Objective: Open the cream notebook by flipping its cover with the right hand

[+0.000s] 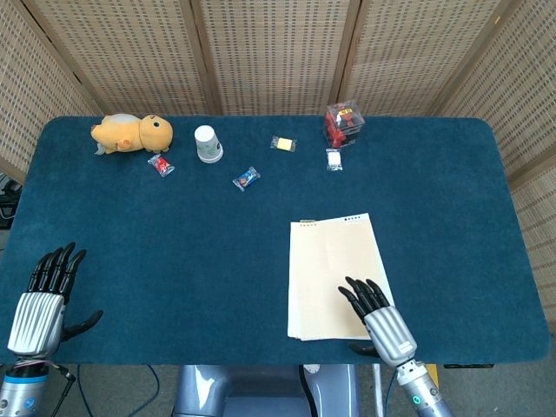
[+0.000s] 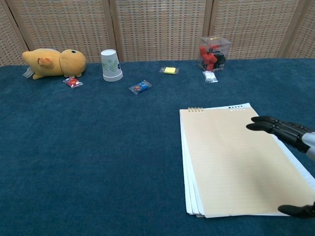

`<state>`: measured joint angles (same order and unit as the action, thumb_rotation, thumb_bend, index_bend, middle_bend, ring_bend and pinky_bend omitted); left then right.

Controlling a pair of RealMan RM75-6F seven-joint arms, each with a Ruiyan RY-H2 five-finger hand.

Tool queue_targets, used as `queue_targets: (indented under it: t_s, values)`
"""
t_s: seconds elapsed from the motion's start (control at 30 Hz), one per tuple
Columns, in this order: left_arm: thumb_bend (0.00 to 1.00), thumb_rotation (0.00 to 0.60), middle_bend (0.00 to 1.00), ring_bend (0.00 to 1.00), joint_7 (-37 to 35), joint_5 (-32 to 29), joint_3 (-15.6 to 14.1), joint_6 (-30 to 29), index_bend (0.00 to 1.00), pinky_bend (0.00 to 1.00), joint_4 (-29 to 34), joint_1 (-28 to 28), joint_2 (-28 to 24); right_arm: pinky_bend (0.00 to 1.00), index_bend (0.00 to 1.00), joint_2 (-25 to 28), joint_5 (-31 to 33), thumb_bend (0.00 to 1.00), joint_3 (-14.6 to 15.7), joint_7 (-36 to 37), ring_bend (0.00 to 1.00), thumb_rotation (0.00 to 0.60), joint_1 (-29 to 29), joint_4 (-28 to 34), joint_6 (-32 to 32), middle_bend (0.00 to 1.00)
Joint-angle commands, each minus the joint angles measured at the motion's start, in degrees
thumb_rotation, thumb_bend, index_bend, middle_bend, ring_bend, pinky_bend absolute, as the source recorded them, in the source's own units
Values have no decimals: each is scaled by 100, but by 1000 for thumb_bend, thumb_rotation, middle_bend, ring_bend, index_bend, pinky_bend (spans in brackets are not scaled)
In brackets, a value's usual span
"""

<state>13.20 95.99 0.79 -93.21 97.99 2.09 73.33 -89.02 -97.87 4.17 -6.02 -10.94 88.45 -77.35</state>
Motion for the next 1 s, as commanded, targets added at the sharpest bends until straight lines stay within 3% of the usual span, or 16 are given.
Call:
queue_targets:
  t_s: [0.03, 1.0]
  values:
    - [140, 600, 0, 0, -6, 4, 2, -3, 0, 51, -4, 0, 2, 0, 69, -53, 10, 225, 25, -13, 0, 600, -1, -48, 24, 0]
    - [140, 600, 0, 0, 69, -29, 3, 66, 0, 50, -52, 19, 59, 0, 69, -630, 535, 225, -65, 406, 0, 600, -146, -863, 475, 0]
